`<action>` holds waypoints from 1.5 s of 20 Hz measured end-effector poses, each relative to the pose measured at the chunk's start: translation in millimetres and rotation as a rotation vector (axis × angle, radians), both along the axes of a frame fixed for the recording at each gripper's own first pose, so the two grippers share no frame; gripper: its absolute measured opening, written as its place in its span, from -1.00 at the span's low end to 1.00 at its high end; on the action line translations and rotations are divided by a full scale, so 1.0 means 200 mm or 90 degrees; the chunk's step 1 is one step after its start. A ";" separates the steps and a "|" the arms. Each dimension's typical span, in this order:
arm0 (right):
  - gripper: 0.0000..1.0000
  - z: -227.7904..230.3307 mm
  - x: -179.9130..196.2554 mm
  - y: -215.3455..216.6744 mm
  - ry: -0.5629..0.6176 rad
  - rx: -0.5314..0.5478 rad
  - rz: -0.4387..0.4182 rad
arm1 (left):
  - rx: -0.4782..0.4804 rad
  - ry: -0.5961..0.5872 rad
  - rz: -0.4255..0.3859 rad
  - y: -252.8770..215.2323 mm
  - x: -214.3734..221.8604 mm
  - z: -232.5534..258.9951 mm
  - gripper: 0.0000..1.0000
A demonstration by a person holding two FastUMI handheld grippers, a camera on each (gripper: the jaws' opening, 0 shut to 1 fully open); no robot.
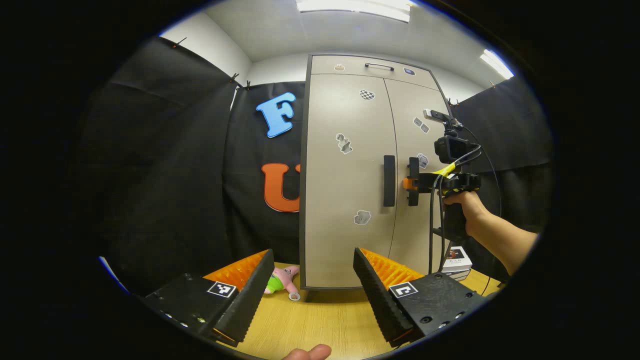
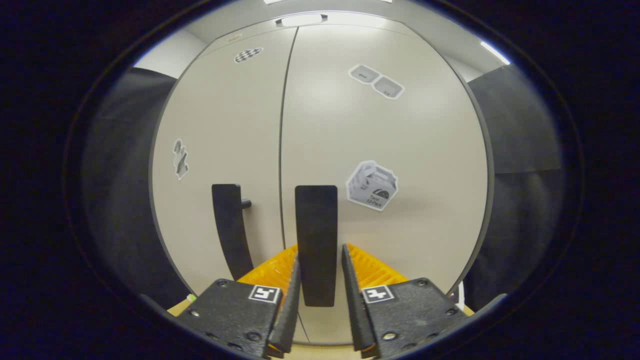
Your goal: Open the right door of the double-door shoe cabinet with the right hand, and open the left door with the left hand.
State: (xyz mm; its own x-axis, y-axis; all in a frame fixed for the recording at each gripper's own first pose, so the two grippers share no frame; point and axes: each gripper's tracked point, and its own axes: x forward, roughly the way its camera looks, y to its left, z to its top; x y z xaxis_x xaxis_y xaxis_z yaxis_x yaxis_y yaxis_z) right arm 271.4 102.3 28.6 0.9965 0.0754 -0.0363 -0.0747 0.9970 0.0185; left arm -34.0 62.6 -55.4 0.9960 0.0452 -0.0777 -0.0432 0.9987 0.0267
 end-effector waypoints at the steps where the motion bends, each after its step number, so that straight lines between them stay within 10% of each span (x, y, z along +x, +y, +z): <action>1: -0.30 -0.01 0.00 0.00 0.002 -0.012 -0.003 | 0.000 0.003 -0.002 -0.01 -0.01 0.00 0.90; 30: -0.55 -0.03 -0.50 -0.15 0.045 0.015 0.105 | 0.006 -0.031 -0.021 -0.19 -0.04 0.06 0.90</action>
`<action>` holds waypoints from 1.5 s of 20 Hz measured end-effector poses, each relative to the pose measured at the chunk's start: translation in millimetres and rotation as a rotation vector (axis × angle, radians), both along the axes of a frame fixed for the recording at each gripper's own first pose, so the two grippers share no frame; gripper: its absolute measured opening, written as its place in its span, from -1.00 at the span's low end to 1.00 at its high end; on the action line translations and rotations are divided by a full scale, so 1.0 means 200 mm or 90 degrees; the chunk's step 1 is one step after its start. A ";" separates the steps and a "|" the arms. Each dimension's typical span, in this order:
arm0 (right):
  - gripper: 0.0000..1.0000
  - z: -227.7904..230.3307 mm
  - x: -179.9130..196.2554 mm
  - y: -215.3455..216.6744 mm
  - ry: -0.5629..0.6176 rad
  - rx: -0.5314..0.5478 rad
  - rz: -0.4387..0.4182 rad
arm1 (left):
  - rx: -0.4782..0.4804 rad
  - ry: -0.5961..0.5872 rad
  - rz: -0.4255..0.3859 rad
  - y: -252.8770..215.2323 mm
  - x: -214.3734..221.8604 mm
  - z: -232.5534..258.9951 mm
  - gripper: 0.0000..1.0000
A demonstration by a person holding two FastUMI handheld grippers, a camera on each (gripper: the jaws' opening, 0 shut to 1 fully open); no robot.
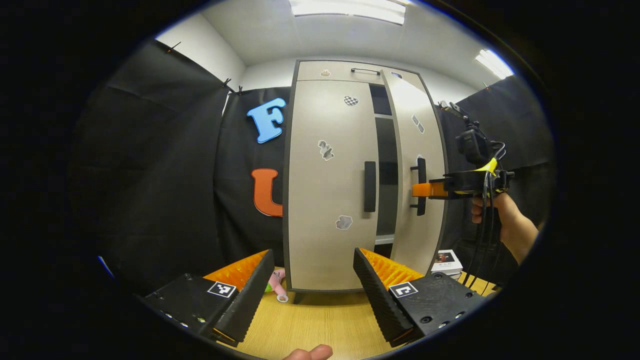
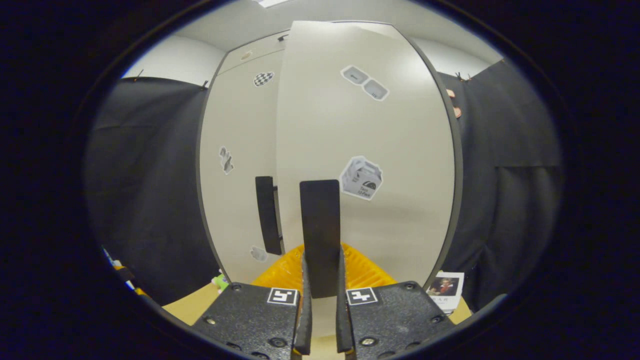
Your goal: Open the right door of the double-door shoe cabinet with the right hand, and open the left door with the left hand.
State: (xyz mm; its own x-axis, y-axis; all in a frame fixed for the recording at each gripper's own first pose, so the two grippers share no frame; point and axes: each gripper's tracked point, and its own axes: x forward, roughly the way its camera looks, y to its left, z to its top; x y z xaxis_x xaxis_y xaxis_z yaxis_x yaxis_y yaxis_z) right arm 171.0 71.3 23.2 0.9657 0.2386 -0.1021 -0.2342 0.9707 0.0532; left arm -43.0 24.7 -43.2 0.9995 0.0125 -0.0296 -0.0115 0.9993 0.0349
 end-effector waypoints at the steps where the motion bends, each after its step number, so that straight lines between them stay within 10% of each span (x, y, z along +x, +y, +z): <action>1: -0.57 0.00 -0.02 -0.01 0.000 0.005 0.004 | 0.001 -0.003 0.001 -0.01 0.00 0.01 0.90; 30: -0.72 0.00 -0.49 -0.76 -0.014 -0.019 -0.069 | -0.012 -0.023 -0.053 -0.32 0.03 0.07 0.90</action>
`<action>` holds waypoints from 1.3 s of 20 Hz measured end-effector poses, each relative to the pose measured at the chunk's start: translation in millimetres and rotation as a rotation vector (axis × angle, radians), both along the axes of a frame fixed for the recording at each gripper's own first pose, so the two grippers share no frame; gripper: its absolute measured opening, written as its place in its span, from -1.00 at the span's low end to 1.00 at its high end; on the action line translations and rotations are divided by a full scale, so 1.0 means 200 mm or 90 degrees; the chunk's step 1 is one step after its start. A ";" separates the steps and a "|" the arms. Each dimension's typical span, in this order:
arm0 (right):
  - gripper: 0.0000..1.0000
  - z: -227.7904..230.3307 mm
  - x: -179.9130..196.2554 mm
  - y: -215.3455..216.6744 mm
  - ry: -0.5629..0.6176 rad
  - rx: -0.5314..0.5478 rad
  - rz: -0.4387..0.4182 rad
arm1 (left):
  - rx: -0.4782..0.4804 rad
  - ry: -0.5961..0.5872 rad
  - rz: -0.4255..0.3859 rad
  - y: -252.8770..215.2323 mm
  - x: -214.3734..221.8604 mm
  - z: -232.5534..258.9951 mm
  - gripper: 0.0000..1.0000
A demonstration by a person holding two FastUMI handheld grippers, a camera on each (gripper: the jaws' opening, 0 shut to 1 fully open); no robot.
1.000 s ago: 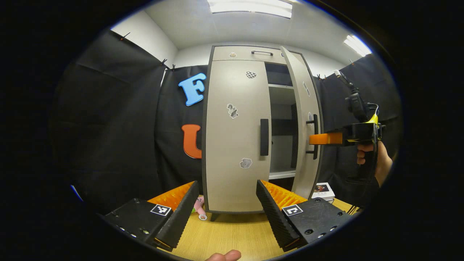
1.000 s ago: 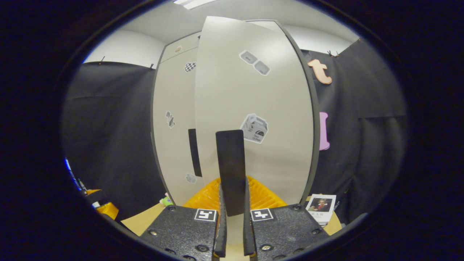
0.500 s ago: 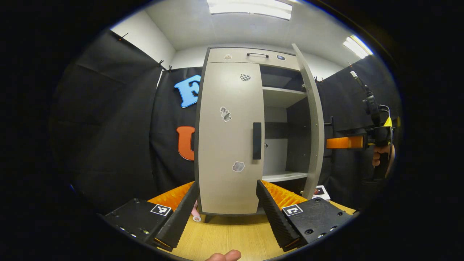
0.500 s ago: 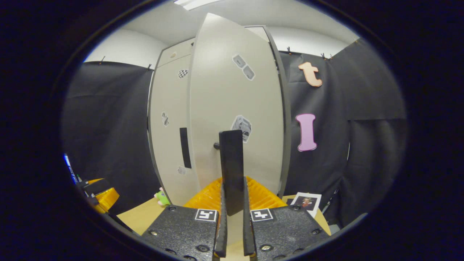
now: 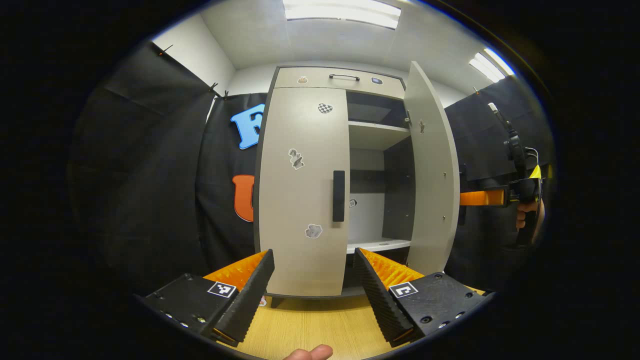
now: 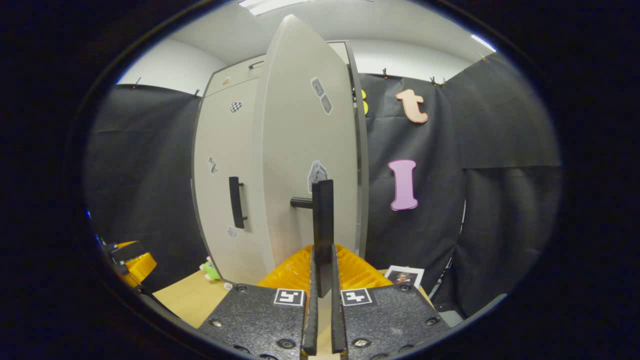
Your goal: Open the right door of the double-door shoe cabinet with the right hand, and open the left door with the left hand.
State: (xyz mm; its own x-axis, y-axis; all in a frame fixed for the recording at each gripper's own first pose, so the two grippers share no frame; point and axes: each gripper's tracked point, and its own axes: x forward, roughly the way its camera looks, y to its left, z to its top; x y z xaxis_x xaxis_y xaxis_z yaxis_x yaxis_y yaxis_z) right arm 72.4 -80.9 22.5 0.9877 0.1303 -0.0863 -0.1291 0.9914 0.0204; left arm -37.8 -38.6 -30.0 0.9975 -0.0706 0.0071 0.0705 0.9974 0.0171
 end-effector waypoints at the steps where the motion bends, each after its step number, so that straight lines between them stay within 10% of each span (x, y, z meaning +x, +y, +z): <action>1: -0.76 0.00 0.00 -0.03 -0.001 -0.001 -0.011 | 0.002 -0.001 -0.003 -0.01 0.00 0.00 0.91; 7: -0.88 0.01 0.03 -0.36 -0.003 0.016 -0.116 | 0.004 -0.012 -0.012 -0.02 -0.01 0.04 0.90; 14: -0.92 0.01 0.05 -0.35 -0.010 0.054 -0.071 | -0.004 -0.004 0.005 0.03 -0.03 0.01 0.90; 22: -0.93 -0.01 -0.41 -0.08 -0.080 -0.004 -0.094 | 0.000 0.006 0.019 0.06 -0.03 -0.05 0.90; 26: -0.29 -0.11 -0.47 0.12 -0.097 -0.033 -0.078 | -0.049 0.040 -0.004 -0.01 0.00 -0.11 0.90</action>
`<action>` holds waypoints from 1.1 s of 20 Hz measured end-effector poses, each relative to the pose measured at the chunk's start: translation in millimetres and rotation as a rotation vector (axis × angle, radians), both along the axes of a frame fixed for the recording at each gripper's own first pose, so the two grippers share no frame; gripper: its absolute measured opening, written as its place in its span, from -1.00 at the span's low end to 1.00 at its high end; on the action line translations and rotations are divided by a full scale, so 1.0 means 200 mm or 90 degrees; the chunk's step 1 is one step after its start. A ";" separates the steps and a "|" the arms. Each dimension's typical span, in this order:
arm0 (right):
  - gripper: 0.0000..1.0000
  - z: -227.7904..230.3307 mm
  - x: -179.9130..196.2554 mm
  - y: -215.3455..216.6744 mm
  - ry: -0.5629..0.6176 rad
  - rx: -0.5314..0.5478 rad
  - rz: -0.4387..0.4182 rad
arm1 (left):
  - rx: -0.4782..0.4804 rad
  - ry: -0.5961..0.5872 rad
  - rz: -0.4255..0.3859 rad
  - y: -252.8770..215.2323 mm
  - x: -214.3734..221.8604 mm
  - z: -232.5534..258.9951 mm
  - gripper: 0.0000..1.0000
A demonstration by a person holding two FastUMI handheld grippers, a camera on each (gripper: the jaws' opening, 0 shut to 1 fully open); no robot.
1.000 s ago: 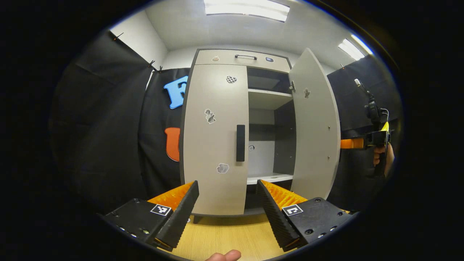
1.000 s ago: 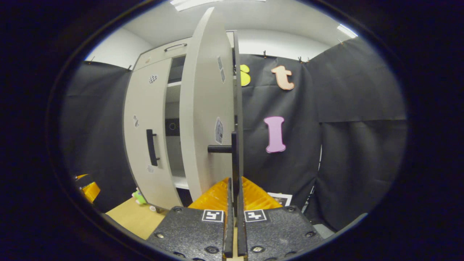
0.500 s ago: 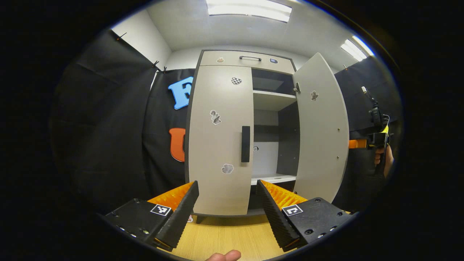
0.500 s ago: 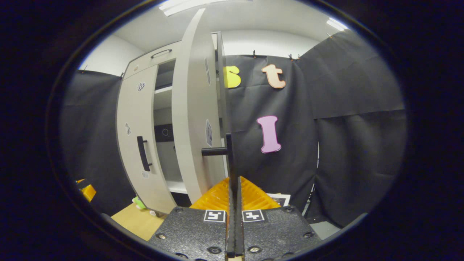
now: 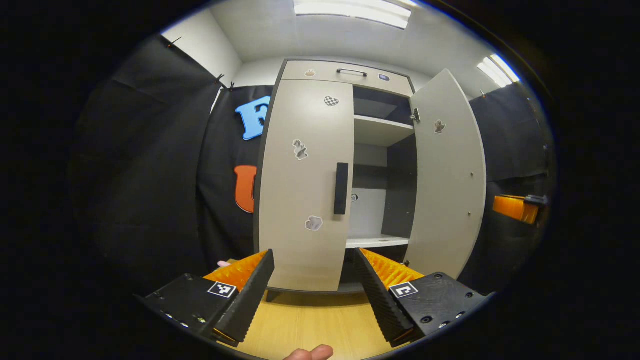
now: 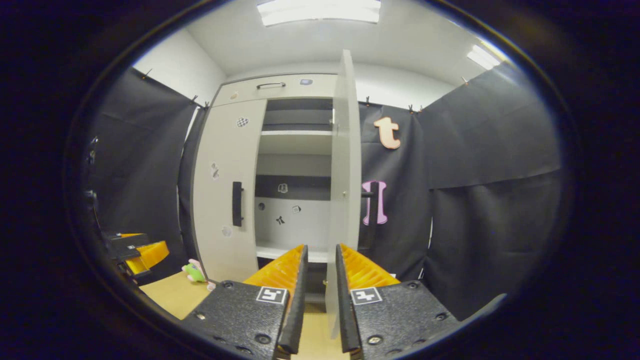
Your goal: Open the right door of the double-door shoe cabinet with the right hand, and open the left door with the left hand.
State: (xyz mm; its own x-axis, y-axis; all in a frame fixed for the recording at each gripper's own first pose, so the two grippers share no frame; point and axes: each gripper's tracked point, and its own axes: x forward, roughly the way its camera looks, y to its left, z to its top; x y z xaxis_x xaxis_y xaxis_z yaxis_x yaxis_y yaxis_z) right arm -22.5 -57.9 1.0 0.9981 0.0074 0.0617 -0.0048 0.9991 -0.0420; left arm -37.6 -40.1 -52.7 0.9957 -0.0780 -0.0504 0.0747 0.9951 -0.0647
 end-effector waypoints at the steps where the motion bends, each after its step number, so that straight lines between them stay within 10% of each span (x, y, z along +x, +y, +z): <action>1: -0.05 -0.02 0.00 0.04 0.004 -0.011 0.012 | -0.004 0.008 0.000 -0.01 0.00 -0.01 0.90; 7: 0.78 -0.11 0.05 0.10 0.030 0.006 0.017 | 0.014 0.013 0.006 -0.02 0.05 -0.01 0.90; 22: 0.82 -0.29 0.02 0.00 0.075 0.075 0.029 | 0.055 -0.076 -0.021 -0.28 0.99 0.38 0.90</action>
State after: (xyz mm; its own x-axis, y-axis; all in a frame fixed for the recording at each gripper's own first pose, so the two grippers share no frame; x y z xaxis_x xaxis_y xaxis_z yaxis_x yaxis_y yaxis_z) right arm -18.3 -57.4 -57.4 0.9972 0.0520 -0.0533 -0.0477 0.9958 0.0785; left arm 160.3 -95.5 23.2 0.9919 -0.1111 0.0610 0.1092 0.9935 0.0331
